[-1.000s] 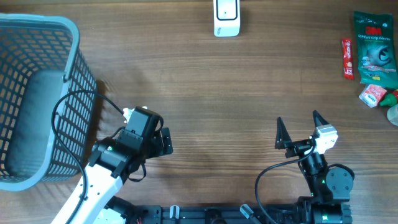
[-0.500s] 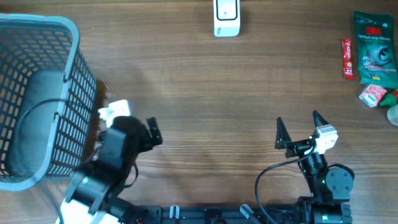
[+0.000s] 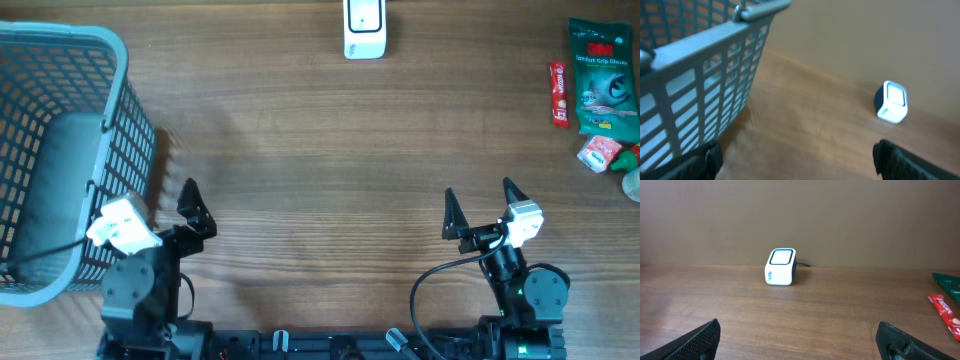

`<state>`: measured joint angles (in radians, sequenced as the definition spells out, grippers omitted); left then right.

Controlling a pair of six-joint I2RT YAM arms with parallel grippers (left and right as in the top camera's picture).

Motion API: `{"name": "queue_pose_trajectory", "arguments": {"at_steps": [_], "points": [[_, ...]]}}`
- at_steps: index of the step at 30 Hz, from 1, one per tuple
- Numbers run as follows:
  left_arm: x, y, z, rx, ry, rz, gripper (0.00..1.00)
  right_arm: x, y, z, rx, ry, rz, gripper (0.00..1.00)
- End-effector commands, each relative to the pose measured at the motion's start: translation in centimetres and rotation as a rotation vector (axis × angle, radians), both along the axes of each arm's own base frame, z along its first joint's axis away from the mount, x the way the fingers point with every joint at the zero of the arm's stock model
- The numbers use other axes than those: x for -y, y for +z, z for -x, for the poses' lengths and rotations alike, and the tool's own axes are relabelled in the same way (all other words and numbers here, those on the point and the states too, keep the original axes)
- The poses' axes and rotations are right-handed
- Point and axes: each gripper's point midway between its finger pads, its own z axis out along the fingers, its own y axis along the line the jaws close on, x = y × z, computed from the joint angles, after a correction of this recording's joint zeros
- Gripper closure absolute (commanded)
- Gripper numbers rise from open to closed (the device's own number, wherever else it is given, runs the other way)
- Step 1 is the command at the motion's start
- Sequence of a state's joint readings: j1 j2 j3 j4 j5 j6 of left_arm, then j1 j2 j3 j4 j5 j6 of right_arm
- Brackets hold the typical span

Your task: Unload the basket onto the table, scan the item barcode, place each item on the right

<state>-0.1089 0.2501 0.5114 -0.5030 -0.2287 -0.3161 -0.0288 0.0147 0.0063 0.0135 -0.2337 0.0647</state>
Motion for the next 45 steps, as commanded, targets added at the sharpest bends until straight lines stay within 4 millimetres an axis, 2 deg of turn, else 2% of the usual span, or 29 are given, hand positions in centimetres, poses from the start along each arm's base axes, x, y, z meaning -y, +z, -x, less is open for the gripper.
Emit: {"name": "queue_pose_trajectory", "arguments": {"at_steps": [1,5,13,18,25,32,45], "points": [[1.0,-2.3,-0.6,0.077,-0.093,-0.071,0.0,0.2,0.2,0.0,0.009,-0.011,-0.016,0.0],[0.8,-4.5,-1.5,0.136,-0.082,-0.073,0.0,0.2,0.2,0.0,0.009,-0.011,-0.016,0.0],[0.2,-5.5,-1.9,0.196,-0.062,-0.157,0.0,0.2,0.2,0.0,0.009,-0.011,-0.016,0.0],[-0.1,-8.3,-2.3,0.155,-0.05,-0.165,0.0,0.2,0.2,0.0,0.009,-0.011,-0.016,0.0],[-0.1,-8.3,-2.3,0.15,-0.057,-0.209,0.0,0.2,0.2,0.0,0.009,-0.011,-0.016,0.0],[1.2,-8.5,-2.3,0.147,-0.136,-0.228,0.0,0.2,0.2,0.0,0.009,-0.011,-0.016,0.0],[0.9,-8.4,-2.3,0.149,-0.124,-0.229,0.0,0.2,0.2,0.0,0.009,-0.011,-0.016,0.0]]}}
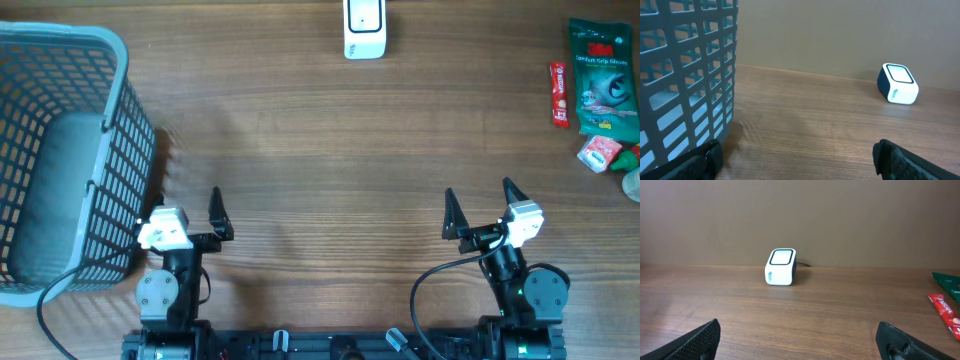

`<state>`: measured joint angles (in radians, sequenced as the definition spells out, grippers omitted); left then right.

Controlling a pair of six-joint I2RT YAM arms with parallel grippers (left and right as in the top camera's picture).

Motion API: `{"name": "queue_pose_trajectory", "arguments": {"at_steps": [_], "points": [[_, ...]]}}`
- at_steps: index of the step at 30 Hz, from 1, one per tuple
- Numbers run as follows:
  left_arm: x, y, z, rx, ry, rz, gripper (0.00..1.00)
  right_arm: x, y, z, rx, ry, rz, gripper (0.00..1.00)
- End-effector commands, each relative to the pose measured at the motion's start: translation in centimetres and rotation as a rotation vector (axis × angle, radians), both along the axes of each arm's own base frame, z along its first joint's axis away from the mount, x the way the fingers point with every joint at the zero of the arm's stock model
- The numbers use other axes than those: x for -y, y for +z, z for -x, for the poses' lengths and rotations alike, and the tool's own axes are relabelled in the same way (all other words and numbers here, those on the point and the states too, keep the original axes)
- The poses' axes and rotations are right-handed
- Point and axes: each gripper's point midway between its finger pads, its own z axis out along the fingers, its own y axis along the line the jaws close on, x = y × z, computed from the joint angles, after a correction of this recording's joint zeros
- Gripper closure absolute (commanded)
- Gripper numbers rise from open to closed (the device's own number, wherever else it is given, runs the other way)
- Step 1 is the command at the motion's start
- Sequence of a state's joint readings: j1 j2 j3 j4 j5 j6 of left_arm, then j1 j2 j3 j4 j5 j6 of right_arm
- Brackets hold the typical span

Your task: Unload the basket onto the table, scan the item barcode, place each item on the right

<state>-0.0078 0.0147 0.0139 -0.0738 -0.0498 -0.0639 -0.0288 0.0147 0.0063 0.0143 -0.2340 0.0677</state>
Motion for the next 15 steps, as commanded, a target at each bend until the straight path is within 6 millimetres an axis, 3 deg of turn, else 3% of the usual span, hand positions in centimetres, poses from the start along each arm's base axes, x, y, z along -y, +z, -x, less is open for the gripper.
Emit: {"name": "queue_pose_trajectory", "arguments": {"at_steps": [1,15], "points": [[0.06,-0.07,0.0,0.006,-0.009,-0.018,0.0,0.16,0.22,0.02,0.008,-0.012,-0.013,0.0],[-0.29,-0.09,0.01,0.004,0.006,-0.018,0.0,0.16,0.22,0.02,0.008,-0.012,-0.013,0.0]]}}
